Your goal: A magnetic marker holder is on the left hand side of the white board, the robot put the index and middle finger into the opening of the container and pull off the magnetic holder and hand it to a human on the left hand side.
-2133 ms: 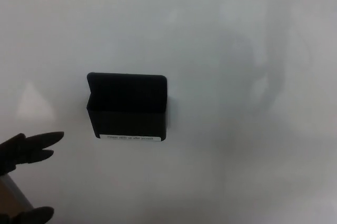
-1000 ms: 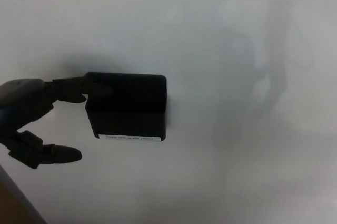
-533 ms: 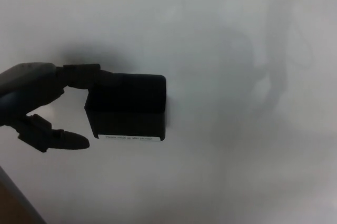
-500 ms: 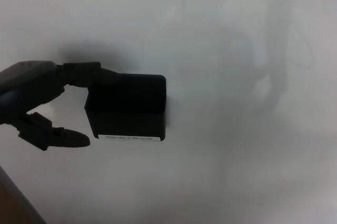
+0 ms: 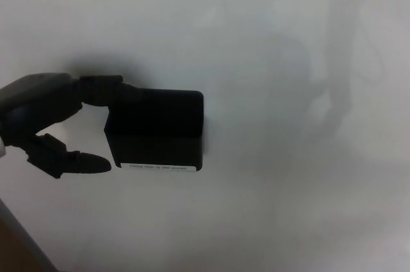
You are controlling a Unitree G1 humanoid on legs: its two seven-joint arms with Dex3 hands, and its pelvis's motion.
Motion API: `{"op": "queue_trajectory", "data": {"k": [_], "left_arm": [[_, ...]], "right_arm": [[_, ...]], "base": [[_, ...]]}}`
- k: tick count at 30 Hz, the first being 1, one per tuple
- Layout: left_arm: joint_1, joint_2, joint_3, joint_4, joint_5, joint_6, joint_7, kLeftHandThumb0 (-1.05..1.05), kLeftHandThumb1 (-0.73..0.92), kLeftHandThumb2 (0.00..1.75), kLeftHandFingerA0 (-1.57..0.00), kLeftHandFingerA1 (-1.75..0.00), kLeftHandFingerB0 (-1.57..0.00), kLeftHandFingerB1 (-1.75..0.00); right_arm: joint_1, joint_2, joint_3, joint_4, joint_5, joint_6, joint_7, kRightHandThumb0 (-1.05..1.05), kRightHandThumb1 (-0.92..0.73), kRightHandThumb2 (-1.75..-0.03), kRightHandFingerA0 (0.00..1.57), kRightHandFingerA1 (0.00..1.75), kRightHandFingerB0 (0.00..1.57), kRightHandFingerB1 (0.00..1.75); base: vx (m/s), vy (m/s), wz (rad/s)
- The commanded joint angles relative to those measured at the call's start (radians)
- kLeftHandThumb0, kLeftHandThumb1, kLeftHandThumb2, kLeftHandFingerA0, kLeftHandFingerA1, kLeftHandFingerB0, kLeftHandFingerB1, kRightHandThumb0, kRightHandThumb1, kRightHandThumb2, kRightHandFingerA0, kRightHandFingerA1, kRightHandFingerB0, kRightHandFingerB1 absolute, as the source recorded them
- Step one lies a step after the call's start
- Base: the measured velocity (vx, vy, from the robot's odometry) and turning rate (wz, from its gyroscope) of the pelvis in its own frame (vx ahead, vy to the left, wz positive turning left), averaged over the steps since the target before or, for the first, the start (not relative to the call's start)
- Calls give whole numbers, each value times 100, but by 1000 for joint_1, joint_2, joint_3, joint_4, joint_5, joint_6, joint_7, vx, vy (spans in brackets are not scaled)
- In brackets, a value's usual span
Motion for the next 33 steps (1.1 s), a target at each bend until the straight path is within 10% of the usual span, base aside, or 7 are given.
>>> {"op": "queue_trajectory", "data": {"k": [1, 10, 31, 33], "left_arm": [[-23, -12, -11, 49, 25, 25, 2, -66, 56, 58, -34, -35, -28, -30], [-51, -25, -39, 86, 54, 12, 0, -72, 48, 79, -28, -43, -21, -39], [-67, -78, -74, 62, 86, 49, -1, -69, 57, 58, -32, -33, -26, -29], [-79, -78, -73, 56, 95, 57, 0, -72, 47, 78, -27, -42, -23, -39]], "right_arm": [[2, -17, 0, 5, -5, -19, -15, -58, -59, -89, 60, 60, 37, 51], [-5, -17, 0, 5, -13, -19, -28, -58, -59, -89, 60, 60, 37, 51], [-9, -13, 3, 9, -10, -28, -22, -56, -58, -87, 61, 61, 38, 51], [-21, -14, 6, 7, -15, -16, -27, -51, -71, -61, 67, 49, 42, 38]], "base": [[0, 0, 0], [0, 0, 0], [0, 0, 0], [0, 0, 0]]}}
